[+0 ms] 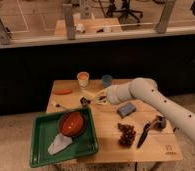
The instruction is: Place banana in metal cup
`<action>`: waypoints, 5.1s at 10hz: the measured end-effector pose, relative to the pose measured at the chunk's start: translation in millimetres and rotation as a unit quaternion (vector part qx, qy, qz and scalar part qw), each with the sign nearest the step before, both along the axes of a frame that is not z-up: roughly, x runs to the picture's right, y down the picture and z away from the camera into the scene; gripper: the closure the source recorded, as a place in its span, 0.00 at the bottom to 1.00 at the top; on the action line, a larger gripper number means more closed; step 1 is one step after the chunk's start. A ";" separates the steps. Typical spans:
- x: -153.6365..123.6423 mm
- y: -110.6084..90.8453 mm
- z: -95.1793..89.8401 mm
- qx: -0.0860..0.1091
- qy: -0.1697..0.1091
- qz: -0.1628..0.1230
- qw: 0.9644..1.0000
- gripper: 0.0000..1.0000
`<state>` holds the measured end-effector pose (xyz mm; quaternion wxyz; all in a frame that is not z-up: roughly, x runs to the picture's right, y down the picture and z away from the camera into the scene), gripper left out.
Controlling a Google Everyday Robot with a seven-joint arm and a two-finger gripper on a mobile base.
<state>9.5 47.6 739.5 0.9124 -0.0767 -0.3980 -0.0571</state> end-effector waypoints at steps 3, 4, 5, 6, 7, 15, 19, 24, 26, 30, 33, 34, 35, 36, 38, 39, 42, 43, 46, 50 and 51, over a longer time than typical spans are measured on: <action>-30.0 2.5 13.3 -0.008 -0.051 -0.012 0.999 0.93; -35.1 6.5 21.1 -0.019 -0.068 -0.010 0.997 0.93; -39.8 6.8 25.8 -0.025 -0.077 -0.010 0.997 0.93; -49.1 9.1 34.4 -0.033 -0.087 -0.009 0.996 0.93; -57.3 8.2 38.7 -0.036 -0.095 -0.009 0.995 0.93; -47.9 -9.1 64.7 -0.025 -0.085 0.017 0.996 0.93; -38.4 -9.5 77.5 -0.032 -0.073 0.026 0.996 0.93; -25.3 -4.5 84.8 -0.043 -0.074 0.023 0.996 0.93; -22.1 -1.2 84.7 -0.039 -0.076 0.013 0.996 0.93; -19.3 0.1 84.3 -0.036 -0.077 0.001 0.996 0.93; -18.8 3.3 85.7 -0.040 -0.077 -0.010 0.996 0.93; -18.8 4.7 86.2 -0.040 -0.076 -0.016 0.996 0.93; -19.6 5.6 86.5 -0.040 -0.076 -0.020 0.996 0.93; -21.0 6.7 86.9 -0.040 -0.076 -0.026 0.996 0.93; -20.9 9.6 87.8 -0.043 -0.079 -0.040 0.995 0.89; -20.8 10.5 88.0 -0.044 -0.080 -0.045 0.995 0.82; -23.2 12.9 88.6 -0.043 -0.085 -0.059 0.994 0.52; -22.5 13.2 88.5 -0.042 -0.086 -0.060 0.994 0.39; -22.0 12.5 88.8 -0.047 -0.087 -0.058 0.993 0.20; -16.0 10.1 91.6 -0.059 -0.081 -0.043 0.994 0.20; -13.6 8.7 92.1 -0.061 -0.079 -0.039 0.994 0.20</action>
